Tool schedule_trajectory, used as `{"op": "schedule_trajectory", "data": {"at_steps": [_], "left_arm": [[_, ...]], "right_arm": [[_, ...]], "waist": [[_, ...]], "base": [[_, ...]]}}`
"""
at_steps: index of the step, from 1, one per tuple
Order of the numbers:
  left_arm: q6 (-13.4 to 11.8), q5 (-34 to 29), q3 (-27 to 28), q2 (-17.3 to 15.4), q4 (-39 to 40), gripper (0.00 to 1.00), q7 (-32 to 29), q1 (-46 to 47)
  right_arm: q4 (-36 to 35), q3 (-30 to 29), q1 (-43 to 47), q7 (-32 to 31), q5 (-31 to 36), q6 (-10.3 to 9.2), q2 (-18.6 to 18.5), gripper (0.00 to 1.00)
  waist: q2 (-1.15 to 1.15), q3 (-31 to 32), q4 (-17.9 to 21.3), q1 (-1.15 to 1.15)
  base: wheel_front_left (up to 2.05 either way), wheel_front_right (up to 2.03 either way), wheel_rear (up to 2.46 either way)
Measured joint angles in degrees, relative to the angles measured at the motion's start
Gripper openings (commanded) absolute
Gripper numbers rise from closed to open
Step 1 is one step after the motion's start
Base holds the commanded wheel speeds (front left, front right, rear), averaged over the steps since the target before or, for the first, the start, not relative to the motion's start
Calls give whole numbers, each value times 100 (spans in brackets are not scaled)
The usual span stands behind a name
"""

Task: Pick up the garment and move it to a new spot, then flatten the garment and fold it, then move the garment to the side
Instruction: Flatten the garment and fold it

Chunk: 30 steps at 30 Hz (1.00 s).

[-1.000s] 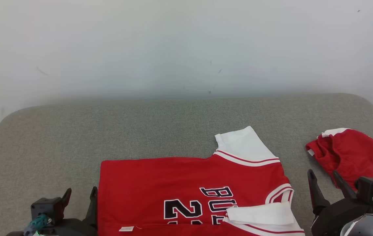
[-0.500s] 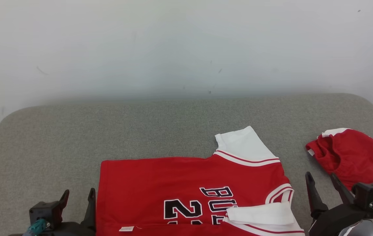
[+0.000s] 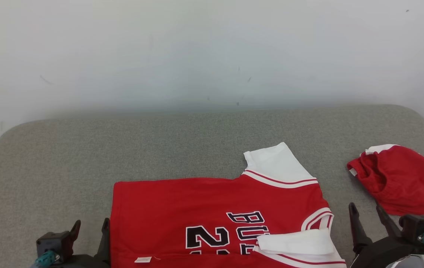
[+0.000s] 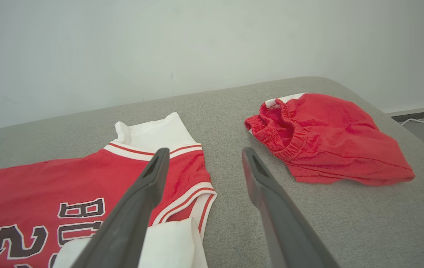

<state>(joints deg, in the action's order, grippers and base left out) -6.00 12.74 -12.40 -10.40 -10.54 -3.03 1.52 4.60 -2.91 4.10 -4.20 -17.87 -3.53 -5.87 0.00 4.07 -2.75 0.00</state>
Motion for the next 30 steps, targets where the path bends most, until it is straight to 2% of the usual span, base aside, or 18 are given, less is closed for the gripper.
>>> {"op": "schedule_trajectory", "data": {"at_steps": [4,8,11,14,22,25,30], "left_arm": [[-1,57,27,121,-65,100,-58,9],[-3,289,57,240,-334,100,-361,242],[4,345,3,335,-597,100,-739,710],[32,368,-63,430,-801,100,-1039,1246],[45,383,-162,543,-1668,100,-2016,2563],[38,376,-168,576,-2014,100,-2360,2948],[40,396,-272,711,-2541,100,-2832,3537]], "right_arm": [[168,149,-88,-121,-23,1,33,100],[425,376,-697,-387,-25,38,68,100],[680,559,-1287,-686,-62,140,71,100],[1011,768,-1933,-1001,-209,361,76,100],[2213,894,-3289,-2083,-346,533,45,100],[2670,806,-3811,-2496,-348,381,7,100],[3390,493,-4526,-2976,-372,13,-144,100]], "waist": [[0,-37,0,0],[0,-117,20,0],[0,-194,29,0],[0,-277,23,0],[0,-567,-59,0],[0,-716,-97,-1],[1,-938,-195,-1]], "base": [[0,0,0],[0,0,0],[0,0,0],[0,0,0],[0,0,0],[0,0,0],[0,0,0]]}}
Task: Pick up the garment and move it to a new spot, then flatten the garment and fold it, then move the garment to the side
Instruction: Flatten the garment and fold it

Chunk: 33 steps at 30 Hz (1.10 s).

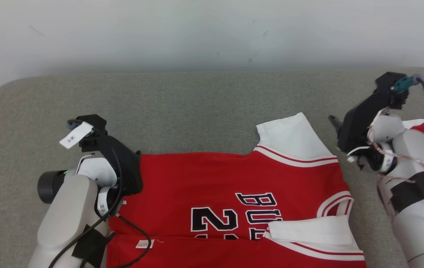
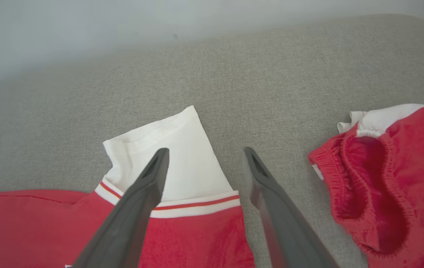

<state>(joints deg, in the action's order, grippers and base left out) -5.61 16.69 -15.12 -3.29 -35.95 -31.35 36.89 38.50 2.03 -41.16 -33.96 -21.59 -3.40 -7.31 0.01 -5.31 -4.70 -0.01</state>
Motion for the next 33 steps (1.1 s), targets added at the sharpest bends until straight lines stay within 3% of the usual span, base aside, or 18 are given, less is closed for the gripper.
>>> {"op": "schedule_trajectory", "data": {"at_steps": [3,14,22,33], "left_arm": [[-1,0,-44,29,-289,100,-199,237],[0,0,-91,77,-657,100,-503,799],[10,-9,-219,103,-901,100,-593,999],[116,-51,-438,154,-1167,100,-561,1419]], "right_arm": [[364,-79,-280,-196,-15,-96,-116,100],[890,114,-973,-593,63,-122,-207,100],[1157,118,-1284,-593,120,-174,-210,100],[1483,-31,-1666,-477,180,-230,-536,100]], "waist": [[0,-78,-101,0],[0,-496,-344,0],[0,-808,-405,1],[0,-1175,-632,1]], "base": [[0,0,0],[0,0,0],[0,0,0],[0,0,0]]}}
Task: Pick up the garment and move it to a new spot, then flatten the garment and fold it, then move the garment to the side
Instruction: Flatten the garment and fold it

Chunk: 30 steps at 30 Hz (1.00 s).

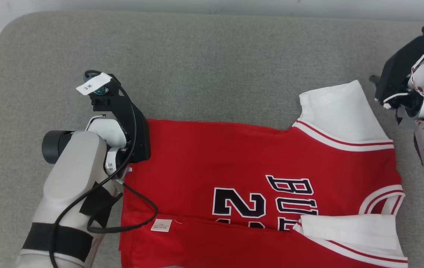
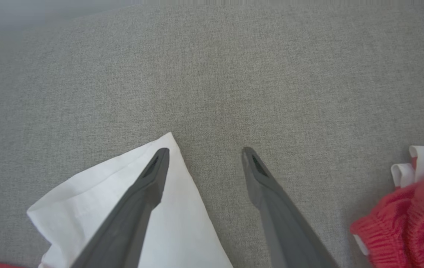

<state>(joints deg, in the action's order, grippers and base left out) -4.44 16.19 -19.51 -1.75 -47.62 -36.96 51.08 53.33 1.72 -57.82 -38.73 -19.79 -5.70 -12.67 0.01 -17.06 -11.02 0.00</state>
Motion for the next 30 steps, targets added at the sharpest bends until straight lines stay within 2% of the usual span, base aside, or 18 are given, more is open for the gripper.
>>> {"op": "schedule_trajectory", "data": {"at_steps": [7,13,14,15,17,18,21,23,25,28,30], "left_arm": [[96,82,-135,29,-176,100,108,234],[97,406,-399,29,-156,100,171,233],[97,466,-491,27,-133,100,172,234],[97,555,-532,32,-120,100,186,234],[93,659,-584,31,-101,100,227,234],[93,691,-630,31,-90,100,229,235],[88,799,-823,26,-13,100,243,236],[86,931,-906,34,16,100,271,268],[56,1016,-979,25,53,100,274,346],[31,1069,-1080,32,80,100,322,370],[-1,1093,-1083,31,59,100,330,370]], "right_arm": [[387,30,-289,92,22,-35,11,100],[644,79,-377,148,22,-35,215,100],[682,76,-378,155,22,-35,200,96],[737,77,-382,180,22,-35,182,84],[797,82,-389,203,24,-36,165,66],[818,86,-401,223,24,-36,158,65],[893,87,-482,315,40,-36,112,71],[920,79,-516,355,46,-36,33,81],[951,75,-530,404,59,-36,-34,83],[1007,75,-603,453,59,-37,-30,75],[1038,78,-645,461,59,-37,1,55]], "waist": [[0,-198,-218,0],[0,-285,-293,-1],[0,-286,-300,-1],[0,-288,-309,0],[0,-295,-313,0],[0,-298,-315,0],[0,-312,-331,-1],[0,-328,-353,0],[0,-354,-379,0],[0,-407,-418,0],[0,-448,-437,0]], "base": [[0,0,0],[0,0,0],[0,0,0],[0,0,0],[0,0,0],[0,0,0],[0,0,0],[0,0,0],[0,0,0],[0,0,0],[0,0,0]]}}
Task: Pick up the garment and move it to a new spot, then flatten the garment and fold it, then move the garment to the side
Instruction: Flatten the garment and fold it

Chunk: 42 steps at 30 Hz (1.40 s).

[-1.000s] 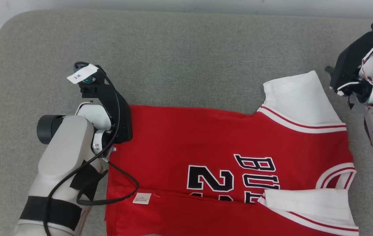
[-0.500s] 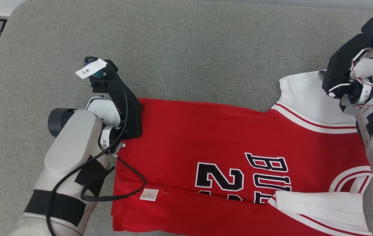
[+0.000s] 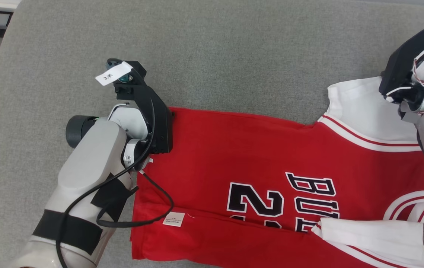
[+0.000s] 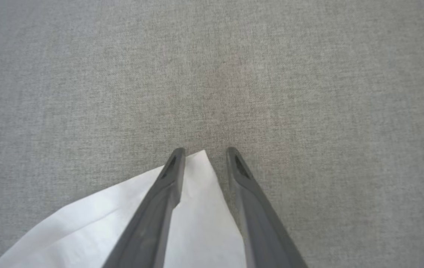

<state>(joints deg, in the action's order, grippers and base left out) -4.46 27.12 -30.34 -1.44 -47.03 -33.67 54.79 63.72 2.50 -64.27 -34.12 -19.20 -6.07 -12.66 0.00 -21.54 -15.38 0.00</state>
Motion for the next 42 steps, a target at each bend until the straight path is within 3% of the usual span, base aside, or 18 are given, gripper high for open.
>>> {"op": "schedule_trajectory", "data": {"at_steps": [1,2,5,7,27,29,32,37,40,42], "left_arm": [[-7,14,-8,-2,-26,100,5,4],[-7,15,-18,-1,-51,100,41,8],[-7,53,-41,0,-116,100,63,78],[-8,99,-60,-1,-180,100,93,98],[-109,352,-236,3,-553,97,330,294],[-108,348,-244,-1,-617,93,354,294],[-108,349,-269,0,-676,74,354,294],[-109,348,-277,0,-829,50,431,294],[-109,348,-280,0,-865,45,448,298],[-109,348,-285,1,-898,32,464,311]], "right_arm": [[46,1,-3,19,0,0,19,51],[83,7,-3,43,0,1,25,40],[148,34,-65,68,1,3,42,24],[214,65,-77,71,16,29,64,0],[609,75,-85,291,16,110,69,0],[634,75,-85,315,16,112,82,0],[649,85,-85,346,16,137,120,0],[657,122,-95,394,16,156,207,0],[661,123,-105,424,16,189,200,0],[669,123,-115,438,16,203,198,0]], "waist": [[0,-18,-9,0],[0,-30,-19,0],[0,-43,-29,0],[0,-27,-22,0],[0,163,57,0],[0,168,65,0],[0,169,81,0],[0,142,123,0],[0,119,137,0],[0,107,146,0]], "base": [[0,0,0],[0,0,0],[0,0,0],[0,0,0],[0,0,0],[0,0,0],[0,0,0],[0,0,0],[0,0,0],[0,0,0]]}}
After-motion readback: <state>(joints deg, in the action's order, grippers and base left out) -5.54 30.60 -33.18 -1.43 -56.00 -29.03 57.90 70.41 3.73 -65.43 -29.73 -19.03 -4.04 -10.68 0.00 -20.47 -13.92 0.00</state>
